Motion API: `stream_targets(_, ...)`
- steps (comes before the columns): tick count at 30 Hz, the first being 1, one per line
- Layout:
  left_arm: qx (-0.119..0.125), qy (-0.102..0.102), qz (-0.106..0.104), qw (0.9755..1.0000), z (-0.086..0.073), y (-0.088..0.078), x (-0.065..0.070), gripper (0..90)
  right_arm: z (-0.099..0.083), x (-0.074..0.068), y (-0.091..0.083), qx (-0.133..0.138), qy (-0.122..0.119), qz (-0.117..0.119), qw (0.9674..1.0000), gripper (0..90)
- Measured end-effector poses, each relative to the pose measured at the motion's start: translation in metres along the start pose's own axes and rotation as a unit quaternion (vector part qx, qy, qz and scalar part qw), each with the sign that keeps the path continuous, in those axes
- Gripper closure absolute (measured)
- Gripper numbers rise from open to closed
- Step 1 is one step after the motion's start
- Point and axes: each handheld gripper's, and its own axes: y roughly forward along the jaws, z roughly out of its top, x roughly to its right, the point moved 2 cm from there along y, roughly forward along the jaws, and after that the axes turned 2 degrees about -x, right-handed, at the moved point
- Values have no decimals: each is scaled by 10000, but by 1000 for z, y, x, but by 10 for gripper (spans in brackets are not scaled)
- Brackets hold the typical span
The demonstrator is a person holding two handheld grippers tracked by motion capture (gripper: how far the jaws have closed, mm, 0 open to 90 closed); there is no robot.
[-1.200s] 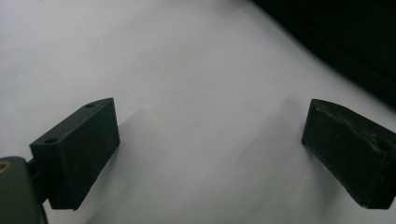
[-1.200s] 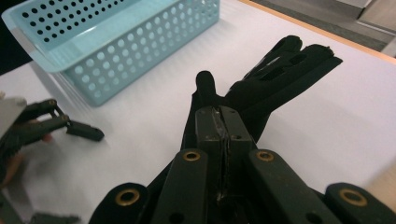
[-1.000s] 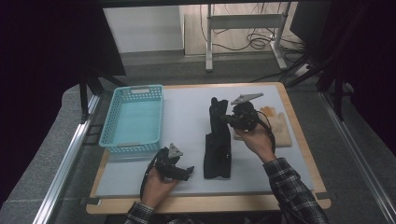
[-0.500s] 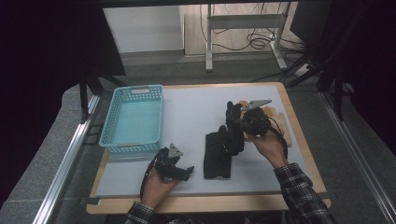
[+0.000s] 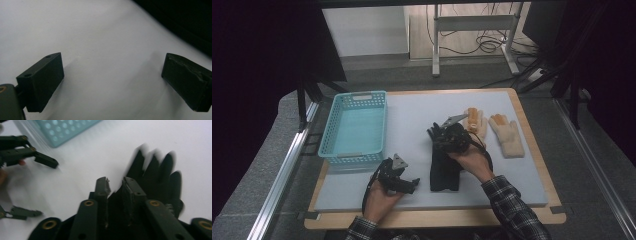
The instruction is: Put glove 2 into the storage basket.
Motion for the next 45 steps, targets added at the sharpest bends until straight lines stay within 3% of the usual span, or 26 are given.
stream_targets(3, 0, -6, -3, 10000, 0, 0, 0, 46, 4, 4, -2, 52, -2, -82, 10000, 669)
stream_targets(6, 9, -20, -6, 10000, 0, 0, 0, 46, 0, 18, -9, 82, 64, -244, 9996, 671)
stream_targets(12, -8, -20, -11, 10000, 0, 0, 0, 46, -18, 33, -11, 70, 74, -135, 9999, 678)
stream_targets(17, -16, -7, -5, 10000, 0, 0, 0, 46, -22, 33, 2, 70, -10, 17, 10000, 544)
stream_targets(22, -18, -5, -2, 10000, 0, 0, 0, 46, -30, 34, 31, -367, -79, -29, 9993, 449)
stream_targets(24, -17, -9, -2, 10000, 0, 0, 0, 46, -34, 34, 40, -429, -30, -7, 9991, 486)
stream_targets(27, -18, -10, -1, 10000, 0, 0, 0, 46, -36, 33, 41, -348, 192, 158, 9991, 674)
stream_targets(31, -19, -3, 4, 10000, 0, 0, 0, 46, -34, 29, 38, -451, 211, 104, 9987, 859)
stream_targets(37, -24, -15, -10, 10000, 0, 0, 0, 46, -27, 21, 29, -449, 126, -198, 9987, 871)
stream_targets(45, -7, -31, -10, 10000, 0, 0, 0, 46, -13, 6, -13, -250, 224, -440, 9985, 870)
